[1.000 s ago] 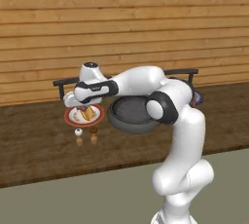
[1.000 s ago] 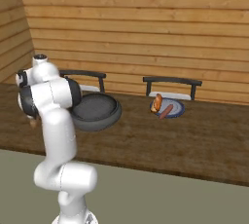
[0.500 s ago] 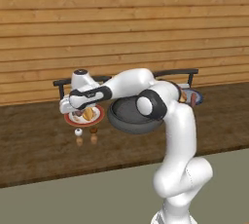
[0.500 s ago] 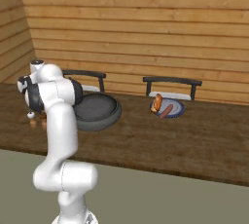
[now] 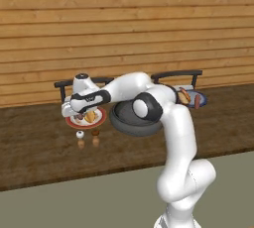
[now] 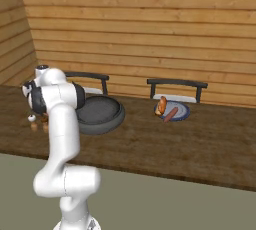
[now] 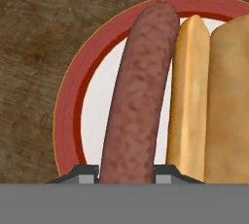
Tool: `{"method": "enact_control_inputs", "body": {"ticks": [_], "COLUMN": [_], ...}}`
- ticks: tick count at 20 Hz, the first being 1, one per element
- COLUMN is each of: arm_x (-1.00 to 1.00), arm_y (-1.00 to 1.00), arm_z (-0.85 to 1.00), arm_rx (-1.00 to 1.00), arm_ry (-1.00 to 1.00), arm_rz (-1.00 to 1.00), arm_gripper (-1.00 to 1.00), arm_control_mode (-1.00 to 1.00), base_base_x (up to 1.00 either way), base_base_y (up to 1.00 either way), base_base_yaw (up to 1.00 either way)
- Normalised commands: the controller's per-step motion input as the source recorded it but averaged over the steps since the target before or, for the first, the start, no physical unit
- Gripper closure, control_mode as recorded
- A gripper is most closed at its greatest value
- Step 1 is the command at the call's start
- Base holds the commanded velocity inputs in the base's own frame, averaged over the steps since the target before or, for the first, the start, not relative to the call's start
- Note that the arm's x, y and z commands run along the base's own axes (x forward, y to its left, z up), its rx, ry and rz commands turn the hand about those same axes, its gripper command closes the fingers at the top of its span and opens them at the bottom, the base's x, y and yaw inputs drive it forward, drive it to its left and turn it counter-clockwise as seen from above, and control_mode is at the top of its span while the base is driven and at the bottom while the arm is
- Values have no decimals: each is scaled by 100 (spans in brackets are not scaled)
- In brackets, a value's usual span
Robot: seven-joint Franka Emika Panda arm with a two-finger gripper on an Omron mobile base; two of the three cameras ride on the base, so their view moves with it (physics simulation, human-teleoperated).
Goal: Place one bun and one sausage from the bowl on each plate.
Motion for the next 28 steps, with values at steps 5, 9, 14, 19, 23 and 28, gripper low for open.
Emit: {"method": "enact_control_inputs", "body": {"ticks": [5, 9, 14, 19, 23, 28], "arm_x": [40, 27, 6, -2, -14, -48], "arm_y": [0, 0, -2, -12, -28, -38], "arm_z": [-20, -18, -4, 4, 31, 54], "arm_rx": [0, 0, 0, 0, 0, 0], "arm_ry": [0, 1, 1, 0, 0, 0], "arm_rz": [0, 0, 0, 0, 0, 0], "arm_gripper": [100, 100, -100, -100, -100, -100], "arm_control_mode": [-100, -100, -100, -100, -100, -100], "base_base_x": [0, 0, 0, 0, 0, 0], "base_base_y": [0, 0, 0, 0, 0, 0], "base_base_yaw": [0, 0, 0, 0, 0, 0]}}
